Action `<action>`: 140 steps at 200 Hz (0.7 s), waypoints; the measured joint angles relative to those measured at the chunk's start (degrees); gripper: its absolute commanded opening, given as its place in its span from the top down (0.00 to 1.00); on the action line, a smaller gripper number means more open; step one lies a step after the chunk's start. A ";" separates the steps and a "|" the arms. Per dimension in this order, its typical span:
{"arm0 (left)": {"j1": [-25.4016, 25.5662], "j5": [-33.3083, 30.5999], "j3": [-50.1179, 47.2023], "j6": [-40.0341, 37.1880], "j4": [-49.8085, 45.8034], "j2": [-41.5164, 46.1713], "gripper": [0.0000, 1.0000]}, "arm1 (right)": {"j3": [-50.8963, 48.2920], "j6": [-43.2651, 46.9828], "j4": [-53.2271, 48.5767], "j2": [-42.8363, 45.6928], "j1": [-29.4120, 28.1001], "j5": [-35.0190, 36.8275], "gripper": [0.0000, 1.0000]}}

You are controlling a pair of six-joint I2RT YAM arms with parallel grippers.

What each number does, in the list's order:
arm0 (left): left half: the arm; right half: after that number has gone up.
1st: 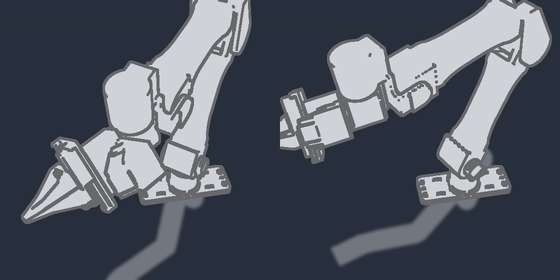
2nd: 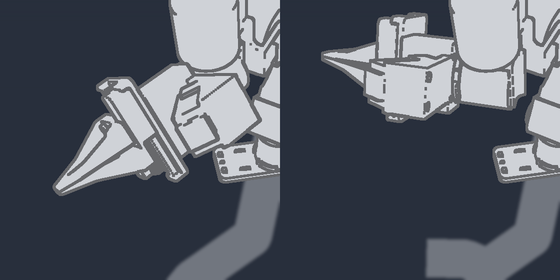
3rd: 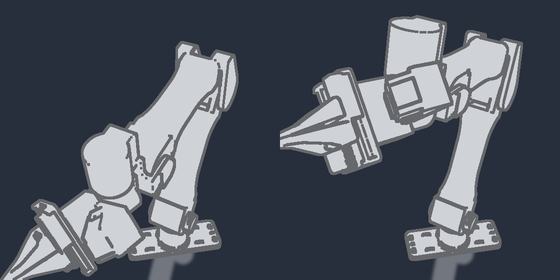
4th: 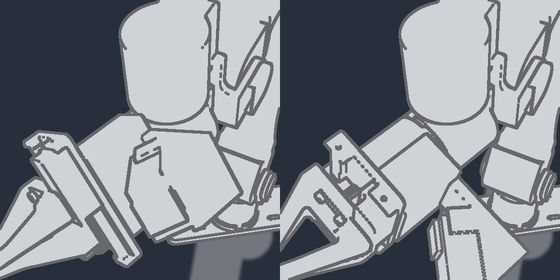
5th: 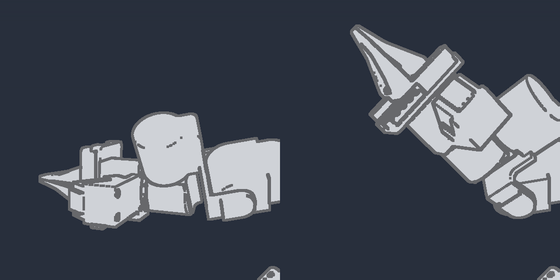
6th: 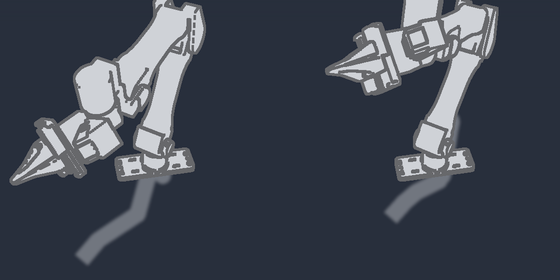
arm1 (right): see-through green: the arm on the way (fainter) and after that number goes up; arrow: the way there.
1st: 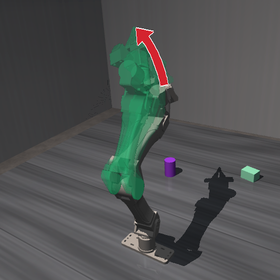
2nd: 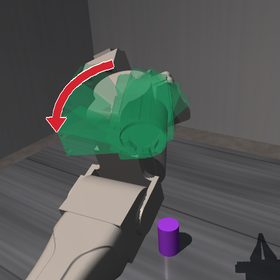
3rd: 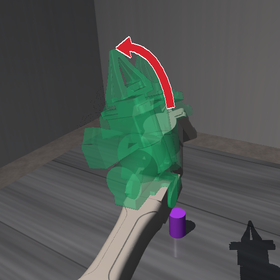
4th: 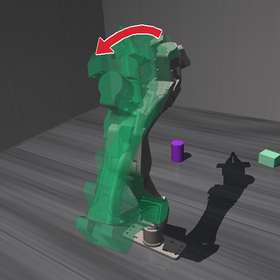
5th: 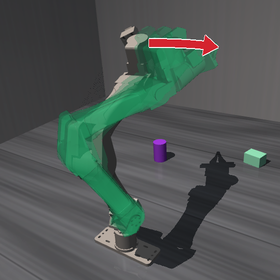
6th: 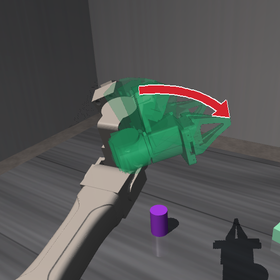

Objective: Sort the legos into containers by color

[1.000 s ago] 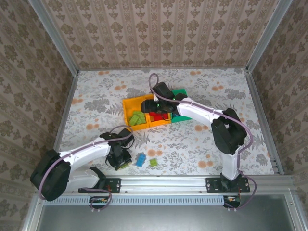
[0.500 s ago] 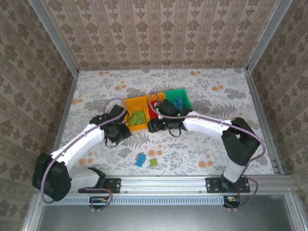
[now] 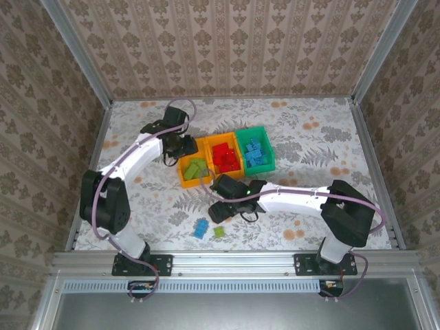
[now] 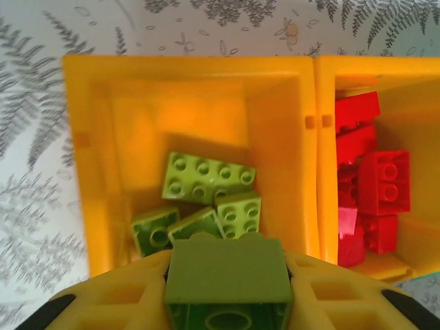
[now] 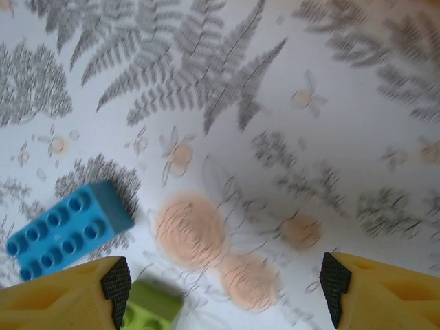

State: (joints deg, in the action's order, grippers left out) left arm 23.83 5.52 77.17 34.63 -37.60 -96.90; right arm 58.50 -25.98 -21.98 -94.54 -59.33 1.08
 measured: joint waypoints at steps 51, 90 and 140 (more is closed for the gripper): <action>-0.35 0.46 1.27 -1.38 1.90 -4.31 0.27 | -0.50 -3.15 -2.67 -0.02 -5.84 1.62 0.23; 0.20 -1.05 1.22 -0.24 3.34 -3.56 0.00 | -1.09 -4.74 -3.89 -0.57 -7.10 1.81 0.23; 0.83 -3.78 -1.42 0.28 5.53 4.44 0.00 | -0.42 -5.81 -4.02 -3.06 -7.56 1.53 0.22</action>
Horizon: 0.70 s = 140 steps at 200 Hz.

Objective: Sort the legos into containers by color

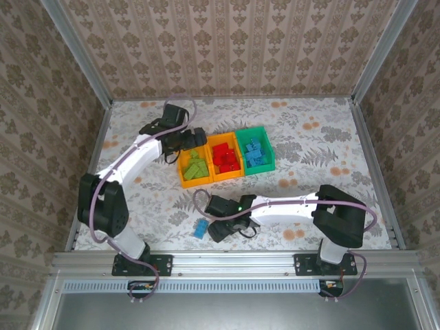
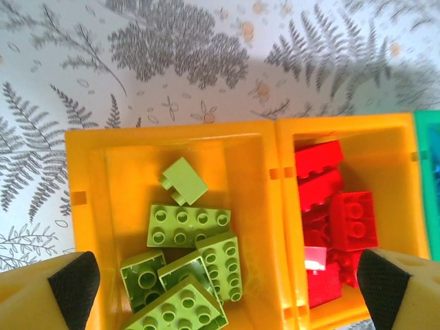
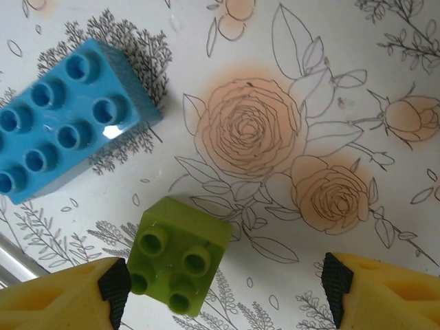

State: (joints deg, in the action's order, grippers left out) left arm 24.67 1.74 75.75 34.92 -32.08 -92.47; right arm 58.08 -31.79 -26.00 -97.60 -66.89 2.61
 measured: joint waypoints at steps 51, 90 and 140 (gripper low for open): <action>0.00 -0.31 -3.43 0.02 1.97 2.60 0.00 | 2.10 -0.26 -1.46 -3.23 -1.57 -0.07 0.22; 0.00 -0.66 -5.14 0.02 2.08 2.60 0.00 | 2.67 -1.22 -3.04 -4.00 -1.79 -0.04 0.25; 0.00 -1.20 -6.21 0.00 2.19 2.78 0.00 | 7.37 -1.40 -7.50 -7.87 -1.73 1.25 0.59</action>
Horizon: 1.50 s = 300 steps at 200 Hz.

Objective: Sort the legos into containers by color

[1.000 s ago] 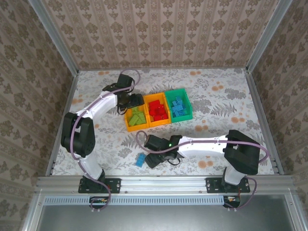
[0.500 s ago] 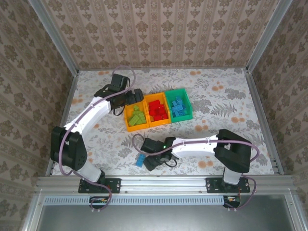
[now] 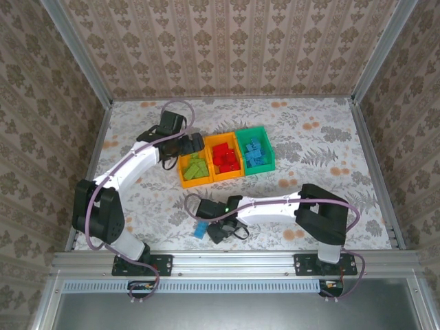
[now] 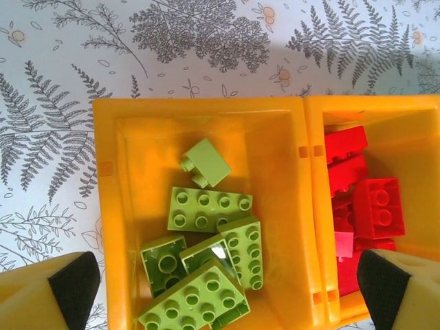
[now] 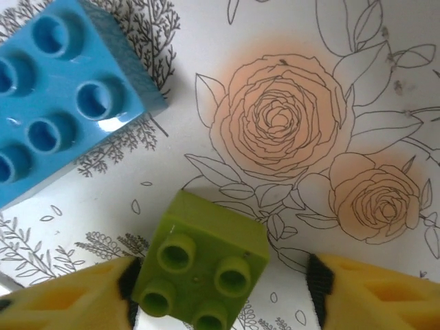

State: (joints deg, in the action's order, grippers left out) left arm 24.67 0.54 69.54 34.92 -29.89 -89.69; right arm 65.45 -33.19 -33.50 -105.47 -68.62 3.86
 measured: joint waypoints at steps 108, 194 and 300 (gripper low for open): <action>-1.09 -2.56 -8.98 0.02 -1.33 9.40 0.00 | 2.62 4.11 5.53 8.98 13.00 -0.90 0.65; -1.53 -2.86 -19.56 0.85 -3.23 14.95 0.00 | 26.99 4.31 8.09 -8.17 24.57 -11.34 0.64; 3.72 1.42 -28.11 0.87 -4.31 20.48 0.00 | 40.92 -2.19 7.43 -20.28 27.52 -17.49 0.34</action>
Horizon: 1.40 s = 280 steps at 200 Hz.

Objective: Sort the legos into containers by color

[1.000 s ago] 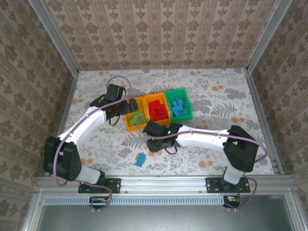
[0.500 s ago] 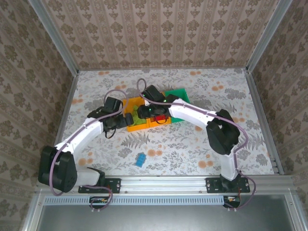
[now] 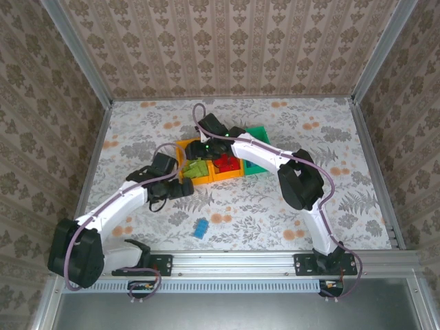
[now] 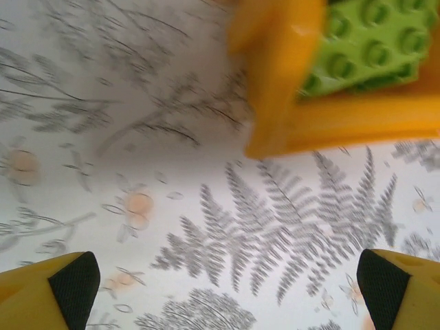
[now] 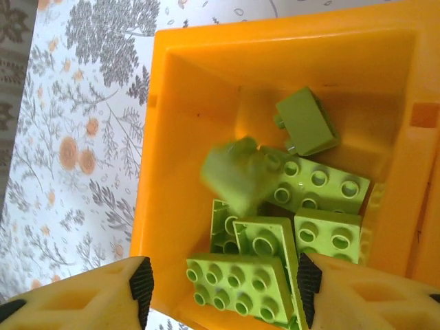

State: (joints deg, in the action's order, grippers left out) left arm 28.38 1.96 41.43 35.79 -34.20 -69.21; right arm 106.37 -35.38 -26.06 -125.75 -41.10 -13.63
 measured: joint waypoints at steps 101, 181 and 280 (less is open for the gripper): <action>16.81 5.27 0.00 -1.55 -0.44 -4.92 0.04 | -5.22 -1.55 1.36 5.86 0.52 -0.68 0.23; 24.90 5.68 0.94 -0.85 -3.13 -12.66 0.13 | -22.56 -2.34 6.71 22.47 8.66 3.48 0.01; 25.62 3.06 7.54 -1.36 -8.13 -21.40 0.65 | -43.23 -1.66 6.05 42.18 22.14 11.21 0.00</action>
State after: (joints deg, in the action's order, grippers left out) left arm 54.00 5.02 48.97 34.44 -42.33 -90.61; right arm 63.13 -37.04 -20.01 -83.57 -18.96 -2.42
